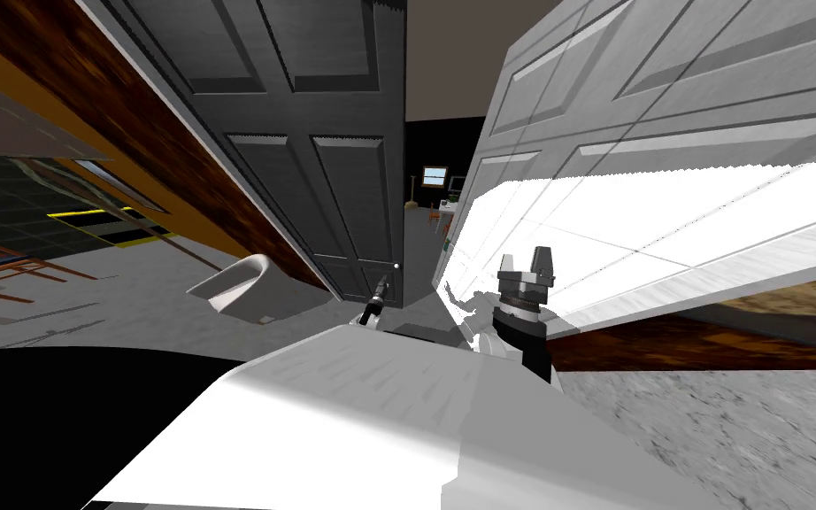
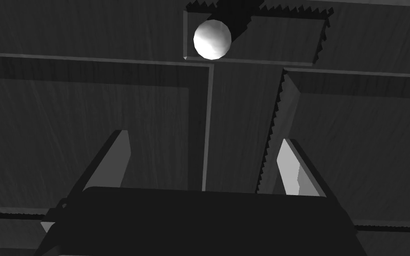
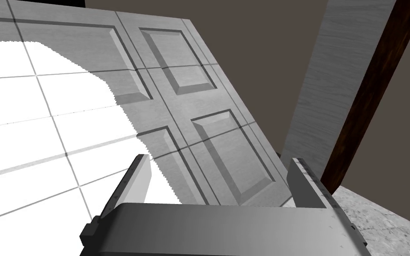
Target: Push the door open
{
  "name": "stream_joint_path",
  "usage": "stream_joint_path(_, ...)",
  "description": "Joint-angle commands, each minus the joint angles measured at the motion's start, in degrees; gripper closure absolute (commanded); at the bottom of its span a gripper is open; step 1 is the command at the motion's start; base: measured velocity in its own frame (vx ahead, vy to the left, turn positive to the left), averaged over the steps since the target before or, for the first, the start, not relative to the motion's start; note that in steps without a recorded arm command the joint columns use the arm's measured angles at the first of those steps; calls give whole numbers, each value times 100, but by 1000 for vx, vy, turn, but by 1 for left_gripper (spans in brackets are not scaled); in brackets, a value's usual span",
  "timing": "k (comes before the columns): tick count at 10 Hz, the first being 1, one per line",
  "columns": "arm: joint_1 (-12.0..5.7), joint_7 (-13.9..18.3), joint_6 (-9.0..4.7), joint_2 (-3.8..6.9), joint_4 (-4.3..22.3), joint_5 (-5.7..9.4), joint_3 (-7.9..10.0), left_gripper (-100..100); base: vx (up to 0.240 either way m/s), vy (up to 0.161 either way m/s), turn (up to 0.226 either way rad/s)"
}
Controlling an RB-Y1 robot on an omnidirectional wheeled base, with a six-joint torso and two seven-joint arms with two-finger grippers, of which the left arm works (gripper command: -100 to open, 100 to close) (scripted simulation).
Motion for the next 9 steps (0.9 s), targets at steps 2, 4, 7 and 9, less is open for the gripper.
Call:
stream_joint_path(2,7,6,21,-69,-13,-12,-40,-100,-210,-43,15)
stream_joint_path(4,2,-2,-11,-40,19,-4,-19,-100,-5,-28,-10)
stream_joint_path(7,3,-13,-53,-21,45,5,6,-100,201,-11,-22)
stream_joint_path(9,4,-24,-94,-17,70,14,30,-100,206,-7,-31)
